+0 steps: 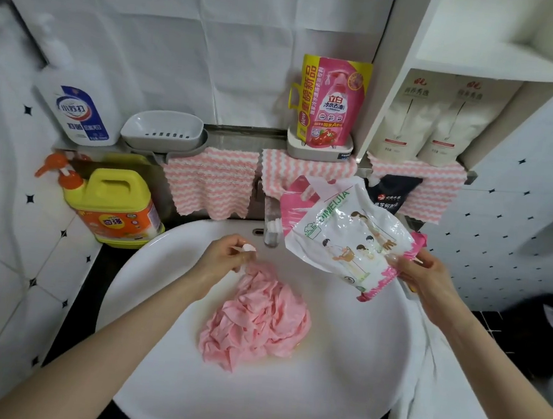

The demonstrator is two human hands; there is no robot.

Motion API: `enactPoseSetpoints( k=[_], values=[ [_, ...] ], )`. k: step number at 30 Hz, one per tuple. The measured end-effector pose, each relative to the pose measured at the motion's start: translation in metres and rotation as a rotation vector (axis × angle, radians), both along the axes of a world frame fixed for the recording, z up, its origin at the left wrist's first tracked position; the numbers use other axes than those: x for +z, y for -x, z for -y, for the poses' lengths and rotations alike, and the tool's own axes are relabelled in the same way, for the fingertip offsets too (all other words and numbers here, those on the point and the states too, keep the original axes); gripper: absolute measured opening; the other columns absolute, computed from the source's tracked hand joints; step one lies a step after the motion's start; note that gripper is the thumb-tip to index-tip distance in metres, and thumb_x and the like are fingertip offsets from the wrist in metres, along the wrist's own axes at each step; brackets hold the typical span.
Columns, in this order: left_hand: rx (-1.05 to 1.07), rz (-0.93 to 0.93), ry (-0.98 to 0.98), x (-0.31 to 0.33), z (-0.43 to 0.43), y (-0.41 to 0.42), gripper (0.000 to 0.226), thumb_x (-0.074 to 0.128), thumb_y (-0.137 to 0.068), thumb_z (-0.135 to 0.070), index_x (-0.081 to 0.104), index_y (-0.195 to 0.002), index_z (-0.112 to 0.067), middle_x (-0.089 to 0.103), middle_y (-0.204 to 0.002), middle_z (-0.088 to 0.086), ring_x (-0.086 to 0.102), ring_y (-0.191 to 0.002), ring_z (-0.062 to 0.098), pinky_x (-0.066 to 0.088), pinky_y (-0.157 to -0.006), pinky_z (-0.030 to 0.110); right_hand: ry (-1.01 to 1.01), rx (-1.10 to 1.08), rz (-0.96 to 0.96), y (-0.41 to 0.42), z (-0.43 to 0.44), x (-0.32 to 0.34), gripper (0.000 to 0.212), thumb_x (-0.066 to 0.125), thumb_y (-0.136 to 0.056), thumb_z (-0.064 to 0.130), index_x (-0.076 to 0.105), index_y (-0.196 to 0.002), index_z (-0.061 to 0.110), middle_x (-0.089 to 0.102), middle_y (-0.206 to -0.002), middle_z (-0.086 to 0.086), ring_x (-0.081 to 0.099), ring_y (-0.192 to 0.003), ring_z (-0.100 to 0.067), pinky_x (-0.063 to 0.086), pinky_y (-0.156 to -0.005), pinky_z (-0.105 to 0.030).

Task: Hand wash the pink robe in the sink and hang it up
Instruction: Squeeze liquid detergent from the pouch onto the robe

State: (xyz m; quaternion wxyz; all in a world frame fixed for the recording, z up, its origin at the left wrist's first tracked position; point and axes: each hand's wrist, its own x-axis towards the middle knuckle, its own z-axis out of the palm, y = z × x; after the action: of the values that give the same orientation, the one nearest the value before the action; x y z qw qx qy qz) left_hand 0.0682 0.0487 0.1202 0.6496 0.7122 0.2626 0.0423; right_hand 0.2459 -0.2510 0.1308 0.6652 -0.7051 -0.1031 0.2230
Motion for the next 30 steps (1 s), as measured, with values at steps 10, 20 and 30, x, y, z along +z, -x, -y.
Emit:
enactPoseSetpoints(
  k=[10, 20, 30],
  values=[
    [-0.057, 0.096, -0.114, -0.005, -0.001, -0.003, 0.018, 0.066, -0.082, 0.007, 0.062, -0.089, -0.008, 0.063, -0.078, 0.004, 0.059, -0.060, 0.000, 0.049, -0.061, 0.016, 0.029, 0.029, 0.057, 0.006, -0.009, 0.020, 0.060, 0.091, -0.049, 0.030, 0.068, -0.101, 0.012, 0.074, -0.097, -0.006, 0.070, -0.086, -0.019, 0.056, -0.087, -0.029],
    [-0.129, 0.006, -0.410, -0.013, -0.005, -0.003, 0.021, 0.080, -0.071, -0.011, 0.066, -0.087, -0.013, 0.051, -0.081, -0.002, 0.048, -0.066, 0.012, 0.044, -0.067, 0.023, 0.068, 0.032, 0.120, 0.003, -0.019, 0.037, 0.031, 0.071, -0.075, -0.002, 0.066, -0.105, 0.005, 0.071, -0.101, -0.006, 0.070, -0.079, -0.009, 0.051, -0.065, -0.011],
    [-0.089, 0.029, -0.470, -0.016, -0.006, -0.004, 0.026, 0.083, -0.069, -0.023, 0.065, -0.087, -0.024, 0.059, -0.079, -0.009, 0.046, -0.067, 0.008, 0.045, -0.074, 0.031, 0.093, 0.094, 0.278, 0.000, -0.041, 0.064, 0.022, 0.075, -0.072, -0.004, 0.069, -0.091, 0.007, 0.073, -0.074, 0.007, 0.067, -0.068, -0.007, 0.054, -0.068, -0.018]
  ],
)
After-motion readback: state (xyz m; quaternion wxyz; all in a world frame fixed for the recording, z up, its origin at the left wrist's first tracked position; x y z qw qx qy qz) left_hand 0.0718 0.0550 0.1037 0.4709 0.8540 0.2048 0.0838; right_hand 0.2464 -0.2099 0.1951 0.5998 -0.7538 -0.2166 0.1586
